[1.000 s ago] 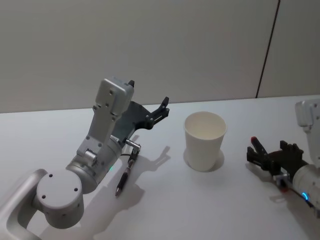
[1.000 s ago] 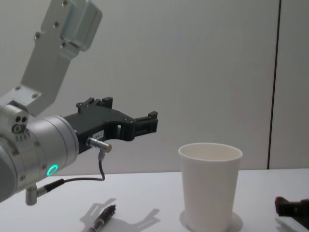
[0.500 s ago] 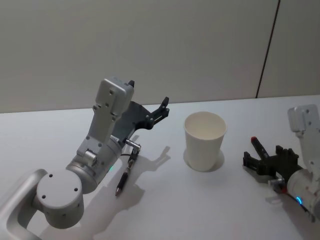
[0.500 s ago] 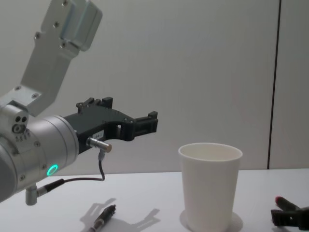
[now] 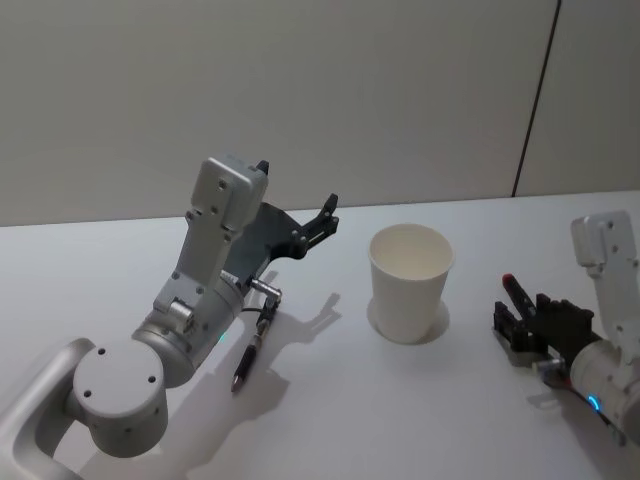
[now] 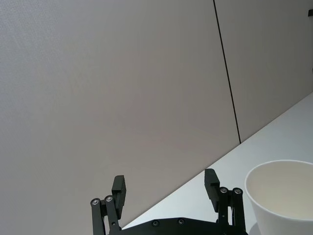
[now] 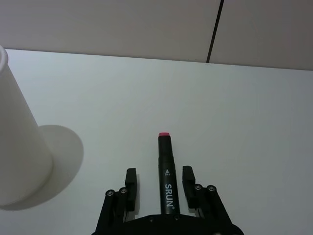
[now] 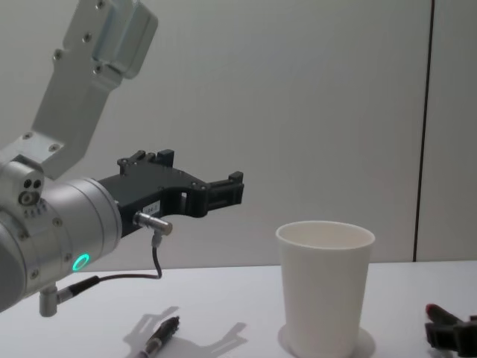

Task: Place the pen into the pen holder.

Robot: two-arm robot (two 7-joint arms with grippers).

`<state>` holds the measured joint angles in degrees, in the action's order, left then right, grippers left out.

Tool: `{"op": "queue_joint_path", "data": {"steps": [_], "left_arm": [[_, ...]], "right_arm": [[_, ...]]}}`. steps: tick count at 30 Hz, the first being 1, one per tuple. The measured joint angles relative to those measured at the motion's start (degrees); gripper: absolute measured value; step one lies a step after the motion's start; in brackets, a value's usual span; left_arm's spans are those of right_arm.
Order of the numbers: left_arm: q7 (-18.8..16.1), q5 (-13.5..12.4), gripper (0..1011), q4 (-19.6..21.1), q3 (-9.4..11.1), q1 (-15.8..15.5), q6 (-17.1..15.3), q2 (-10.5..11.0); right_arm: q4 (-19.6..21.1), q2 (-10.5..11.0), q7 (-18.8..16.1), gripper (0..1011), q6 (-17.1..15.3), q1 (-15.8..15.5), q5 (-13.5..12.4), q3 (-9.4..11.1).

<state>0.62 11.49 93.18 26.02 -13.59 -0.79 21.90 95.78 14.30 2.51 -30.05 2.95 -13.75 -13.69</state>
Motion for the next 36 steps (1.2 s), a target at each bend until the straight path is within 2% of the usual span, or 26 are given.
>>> {"op": "queue_joint_path", "data": {"steps": [3, 4, 6, 7, 11, 14, 26, 36], "left_arm": [[0.0, 0.0, 1001, 0.0, 0.0, 0.0, 0.0, 0.0], [0.0, 0.0, 1001, 0.0, 0.0, 0.0, 0.0, 0.0], [0.0, 0.0, 1001, 0.0, 0.0, 0.0, 0.0, 0.0], [0.0, 0.0, 1001, 0.0, 0.0, 0.0, 0.0, 0.0], [0.0, 0.0, 1001, 0.0, 0.0, 0.0, 0.0, 0.0], [0.0, 0.0, 1001, 0.0, 0.0, 0.0, 0.0, 0.0], [0.0, 0.0, 1001, 0.0, 0.0, 0.0, 0.0, 0.0], [0.0, 0.0, 1001, 0.0, 0.0, 0.0, 0.0, 0.0]], "right_arm": [[0.0, 0.0, 0.0, 487, 0.0, 0.0, 0.1, 0.0], [0.0, 0.0, 0.0, 487, 0.0, 0.0, 0.1, 0.0], [-0.1, -0.1, 0.0, 390, 0.0, 0.0, 0.1, 0.0], [-0.1, -0.1, 0.0, 390, 0.0, 0.0, 0.1, 0.0], [-0.1, -0.1, 0.1, 248, 0.0, 0.0, 0.2, -0.1], [-0.2, -0.1, 0.1, 183, 0.0, 0.0, 0.2, -0.1], [-0.8, -0.2, -1.2, 178, 1.6, 0.3, 0.9, 0.0], [-1.0, -0.2, -2.6, 177, 6.6, 0.6, 1.5, 0.2]]}}
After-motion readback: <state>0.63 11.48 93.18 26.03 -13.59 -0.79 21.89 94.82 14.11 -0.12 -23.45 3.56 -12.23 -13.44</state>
